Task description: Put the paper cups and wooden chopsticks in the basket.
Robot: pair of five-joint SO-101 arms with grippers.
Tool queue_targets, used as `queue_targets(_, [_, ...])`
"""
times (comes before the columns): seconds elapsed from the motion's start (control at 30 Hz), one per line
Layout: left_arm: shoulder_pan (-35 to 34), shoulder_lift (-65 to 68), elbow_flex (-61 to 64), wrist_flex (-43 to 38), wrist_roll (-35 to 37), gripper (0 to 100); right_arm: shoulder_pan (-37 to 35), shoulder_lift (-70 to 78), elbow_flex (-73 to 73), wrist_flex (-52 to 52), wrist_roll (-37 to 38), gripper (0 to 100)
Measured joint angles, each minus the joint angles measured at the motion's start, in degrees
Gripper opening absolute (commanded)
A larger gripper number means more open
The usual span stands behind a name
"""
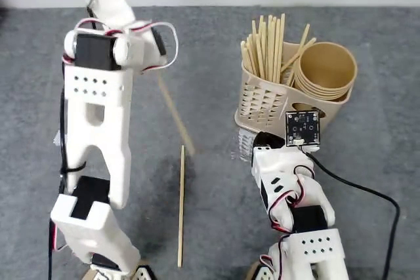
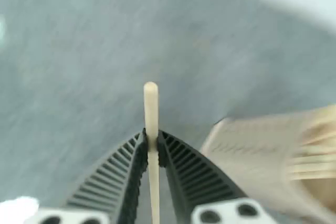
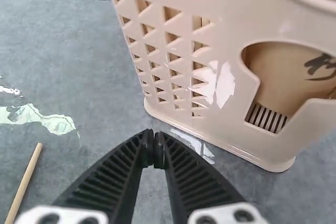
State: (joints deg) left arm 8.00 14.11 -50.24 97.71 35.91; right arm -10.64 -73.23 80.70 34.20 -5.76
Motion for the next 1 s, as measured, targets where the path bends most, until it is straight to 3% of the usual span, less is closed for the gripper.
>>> queue_targets(0.17, [2.90, 0.00, -6.95, -9.05, 3.25, 1, 0.00, 0.00, 0.00, 0.00, 0.00, 0.9])
queue_targets(0.43, [6.33, 0.00, -7.47, -24.09, 5.10, 1, 0.00, 0.00, 0.00, 0.00, 0.00, 0.9])
queue_targets(0.87, [12.48, 0.00, -7.47, -35.16, 5.27, 1, 0.00, -0.09, 0.35, 0.00, 0.53, 0.9])
queue_targets(1.0, [13.80, 1.14, -5.71, -35.87, 2.46, 1, 0.00, -0.09, 0.35, 0.00, 0.53, 0.9])
